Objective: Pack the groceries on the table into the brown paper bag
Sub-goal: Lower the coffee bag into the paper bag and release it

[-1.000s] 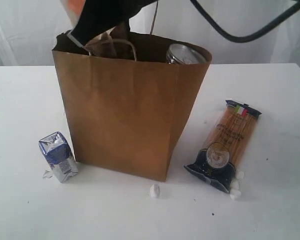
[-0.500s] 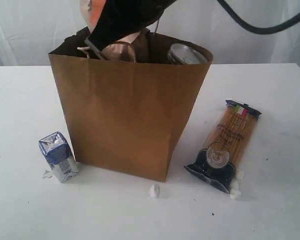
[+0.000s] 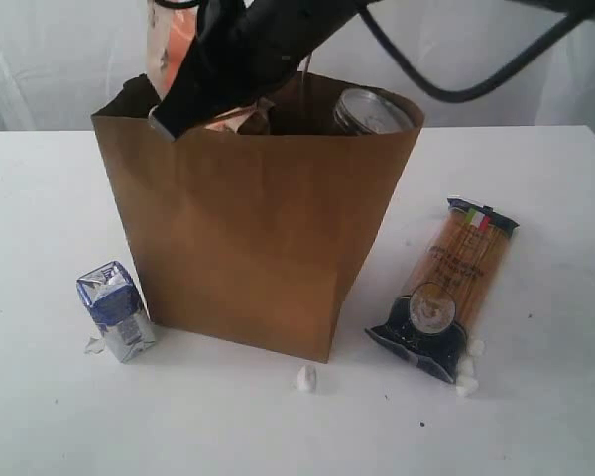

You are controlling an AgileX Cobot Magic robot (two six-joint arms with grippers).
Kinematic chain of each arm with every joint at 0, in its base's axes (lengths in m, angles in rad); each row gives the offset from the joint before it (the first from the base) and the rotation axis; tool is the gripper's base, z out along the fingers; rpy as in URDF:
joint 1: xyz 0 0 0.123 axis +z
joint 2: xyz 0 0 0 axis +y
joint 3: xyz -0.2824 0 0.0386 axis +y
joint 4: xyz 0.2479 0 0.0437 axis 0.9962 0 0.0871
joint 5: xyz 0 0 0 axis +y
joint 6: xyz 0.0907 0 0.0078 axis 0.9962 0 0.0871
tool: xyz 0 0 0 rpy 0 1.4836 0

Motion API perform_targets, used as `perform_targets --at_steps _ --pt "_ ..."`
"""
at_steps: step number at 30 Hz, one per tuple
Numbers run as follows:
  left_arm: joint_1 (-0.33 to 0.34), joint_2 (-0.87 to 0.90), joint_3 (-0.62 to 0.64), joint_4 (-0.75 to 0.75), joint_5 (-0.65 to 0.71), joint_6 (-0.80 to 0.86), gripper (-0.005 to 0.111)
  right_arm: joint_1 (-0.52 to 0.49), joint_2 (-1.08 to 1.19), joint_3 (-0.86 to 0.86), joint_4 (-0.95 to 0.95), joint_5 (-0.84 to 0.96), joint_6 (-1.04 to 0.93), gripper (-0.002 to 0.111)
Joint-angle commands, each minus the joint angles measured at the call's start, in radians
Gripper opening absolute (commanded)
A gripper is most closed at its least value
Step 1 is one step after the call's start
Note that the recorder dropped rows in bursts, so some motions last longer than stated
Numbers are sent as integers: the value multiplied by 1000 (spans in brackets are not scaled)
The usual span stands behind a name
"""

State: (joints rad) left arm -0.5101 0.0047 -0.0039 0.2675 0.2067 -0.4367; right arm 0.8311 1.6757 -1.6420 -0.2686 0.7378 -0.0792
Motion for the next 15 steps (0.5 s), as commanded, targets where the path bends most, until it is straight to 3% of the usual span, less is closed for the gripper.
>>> perform_targets --at_steps 1,7,15 --pt "-2 -5 4 3 5 -9 1 -4 32 -8 10 -63 -13 0" --pt "-2 -5 4 3 5 -9 1 -4 47 -8 49 -44 -13 6" --pt "-2 -5 4 3 5 -9 1 -4 14 -8 51 10 -13 63"
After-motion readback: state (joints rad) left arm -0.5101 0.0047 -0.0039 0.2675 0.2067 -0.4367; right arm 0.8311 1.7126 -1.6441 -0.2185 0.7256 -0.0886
